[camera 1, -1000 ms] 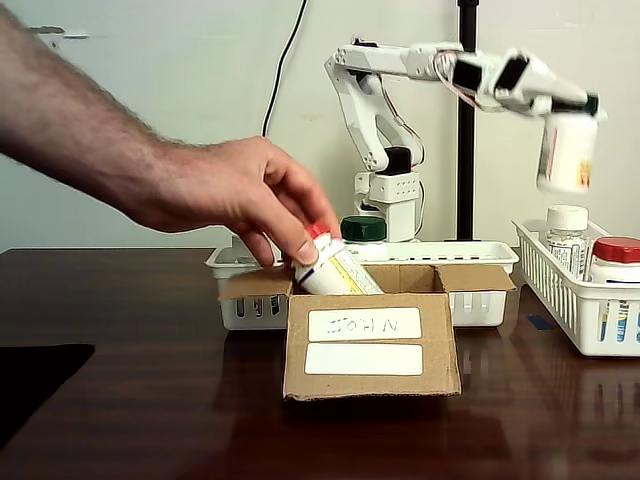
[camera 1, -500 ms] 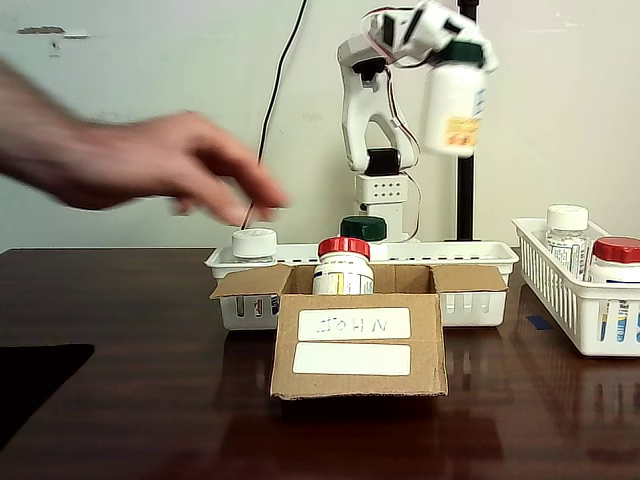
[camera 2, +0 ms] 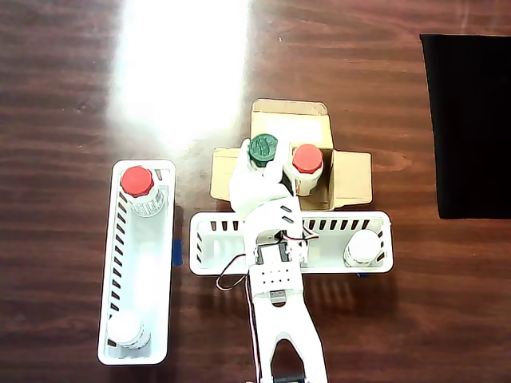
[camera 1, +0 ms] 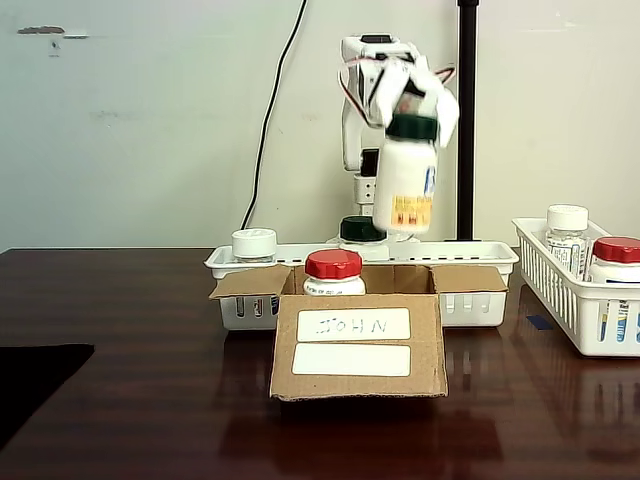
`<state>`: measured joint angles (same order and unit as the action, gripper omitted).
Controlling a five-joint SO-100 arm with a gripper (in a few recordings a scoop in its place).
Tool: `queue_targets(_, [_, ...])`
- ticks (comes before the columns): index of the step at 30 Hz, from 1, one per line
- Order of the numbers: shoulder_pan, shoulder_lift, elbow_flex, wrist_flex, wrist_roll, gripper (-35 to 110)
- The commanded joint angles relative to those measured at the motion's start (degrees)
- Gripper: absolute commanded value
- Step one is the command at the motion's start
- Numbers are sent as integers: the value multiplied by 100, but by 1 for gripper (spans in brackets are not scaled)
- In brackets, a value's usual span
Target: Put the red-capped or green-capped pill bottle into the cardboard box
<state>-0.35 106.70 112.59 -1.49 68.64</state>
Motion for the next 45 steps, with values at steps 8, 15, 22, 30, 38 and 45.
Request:
queue_targets(8, [35,-62,1591,-1705,510,29])
queue_targets(15, [114,-132,2065,-2241,686,75])
queue_targets(22, [158,1063,1969,-1037,615,95])
queue_targets(30, [18,3955,1907,2268,483,73])
queue_targets(38, [-237,6117,2593,4526,624,-8])
queue_targets(45, [-281,7066,3270,5361,782,4])
